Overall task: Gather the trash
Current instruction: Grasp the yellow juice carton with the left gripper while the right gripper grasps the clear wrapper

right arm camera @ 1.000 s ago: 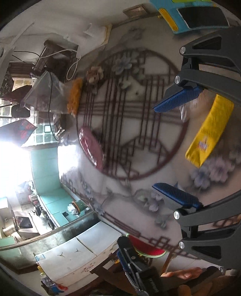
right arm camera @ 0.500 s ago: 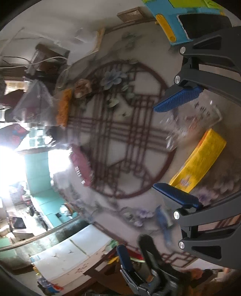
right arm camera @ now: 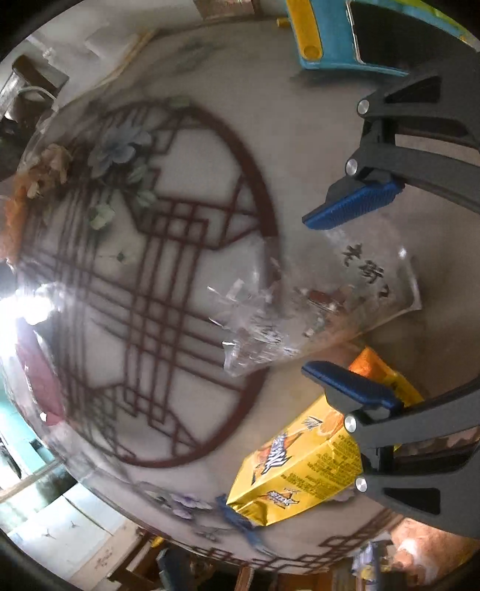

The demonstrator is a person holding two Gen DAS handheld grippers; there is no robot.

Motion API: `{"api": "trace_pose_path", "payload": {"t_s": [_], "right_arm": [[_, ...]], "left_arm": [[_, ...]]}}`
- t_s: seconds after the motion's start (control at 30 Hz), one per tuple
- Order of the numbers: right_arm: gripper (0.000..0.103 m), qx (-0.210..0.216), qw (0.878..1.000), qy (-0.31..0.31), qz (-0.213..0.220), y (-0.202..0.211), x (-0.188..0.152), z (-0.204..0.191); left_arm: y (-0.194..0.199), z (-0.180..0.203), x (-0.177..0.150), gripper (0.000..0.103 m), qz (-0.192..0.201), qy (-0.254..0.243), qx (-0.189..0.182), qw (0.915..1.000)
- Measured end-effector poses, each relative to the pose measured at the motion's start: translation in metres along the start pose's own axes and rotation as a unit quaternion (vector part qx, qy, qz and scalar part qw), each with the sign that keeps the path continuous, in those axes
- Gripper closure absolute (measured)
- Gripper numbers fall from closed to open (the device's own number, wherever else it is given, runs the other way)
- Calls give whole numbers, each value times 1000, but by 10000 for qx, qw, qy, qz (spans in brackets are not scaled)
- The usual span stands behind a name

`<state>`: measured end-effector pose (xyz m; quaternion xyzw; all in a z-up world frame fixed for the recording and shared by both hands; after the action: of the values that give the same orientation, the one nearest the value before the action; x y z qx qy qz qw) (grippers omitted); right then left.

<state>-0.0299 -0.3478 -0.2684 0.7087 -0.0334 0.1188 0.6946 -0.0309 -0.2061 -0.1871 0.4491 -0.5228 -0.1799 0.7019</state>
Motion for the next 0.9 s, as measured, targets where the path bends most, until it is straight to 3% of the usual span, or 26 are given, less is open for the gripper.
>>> {"api": "trace_pose_path", "payload": {"t_s": [0.13,0.23,0.43,0.57,0.7,0.9], "right_arm": [[77,226,9997,-53,9,-2,-4,4],[88,251,9991,-297,176,6,-9,14],[90,510,9916,-1025,595,35,-13,46],[89,610,9890,-1162,686,41,-17,50],[88,679,9881,-1192,696,39,-18,44],[88,772,9873,-1173,739,37,-12,38]], "left_arm": [[-20,13,3,5,-283,-606,-222,9975],[-35,19,7,5,-495,-981,-260,9936],[-57,36,9,5,-1059,-1569,-991,9769],[-58,50,-2,5,-1245,-2055,-1186,9634],[-69,57,-15,5,-1434,-2343,-1012,9562],[-90,49,-30,9,-1718,-2067,-846,9595]]}}
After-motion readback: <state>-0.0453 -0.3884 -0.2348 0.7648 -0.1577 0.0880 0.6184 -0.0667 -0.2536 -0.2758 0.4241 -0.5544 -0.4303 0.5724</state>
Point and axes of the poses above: each gripper's, at about its wrist camera, not at the fingertips, and y roughly against the way its jaws point, z to its right, x to its top, the point moved 2 cm from there along -y, roughly the way its jaws point, and after that the axes turned 6 degrees about y, right-handed, at the moved point
